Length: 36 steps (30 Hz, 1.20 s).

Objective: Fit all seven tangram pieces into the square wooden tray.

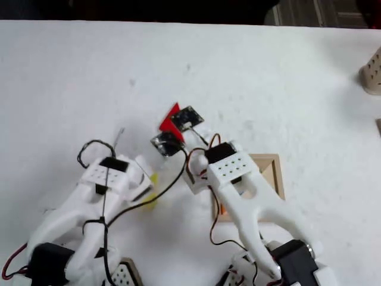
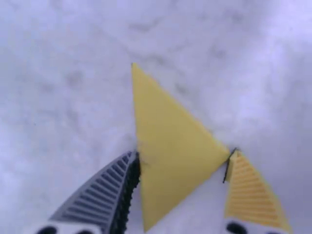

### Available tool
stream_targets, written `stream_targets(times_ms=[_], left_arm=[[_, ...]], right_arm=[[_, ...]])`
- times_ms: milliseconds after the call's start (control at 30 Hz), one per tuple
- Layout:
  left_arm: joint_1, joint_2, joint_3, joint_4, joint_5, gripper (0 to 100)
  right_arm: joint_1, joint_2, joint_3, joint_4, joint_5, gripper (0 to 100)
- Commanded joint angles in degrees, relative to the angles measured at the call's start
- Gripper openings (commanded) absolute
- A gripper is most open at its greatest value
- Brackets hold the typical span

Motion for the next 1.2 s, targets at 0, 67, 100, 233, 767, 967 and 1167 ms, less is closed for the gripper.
stream_targets(times_ms=[0, 67, 100, 233, 767, 967, 1167], left_arm=[[1.45, 0.57, -1.41, 0.44, 0.79, 21], [1.45, 0.57, -1.58, 0.44, 1.32, 21], [1.45, 0.57, -1.58, 0.44, 2.29, 21], [1.45, 0.57, -1.67, 0.44, 3.08, 22], [0.48, 0.92, -2.20, 4.31, 2.73, 33], [-1.19, 1.10, -3.43, 4.84, 2.64, 29], [0.84, 4.35, -3.87, 4.84, 3.16, 28]], right_arm=[[-0.13, -2.86, -0.26, 0.13, 0.62, 1.7], [-0.13, -2.86, -0.26, 0.13, 0.62, 1.7], [-0.13, -2.86, -0.26, 0.13, 0.62, 1.7], [-0.13, -2.77, -0.26, 0.13, 0.62, 1.7], [-0.13, -2.77, -0.26, 0.13, 0.62, 1.7], [-0.13, -2.77, -0.26, 0.22, 0.62, 1.7], [-0.13, -2.77, -0.26, 0.22, 0.62, 1.7]])
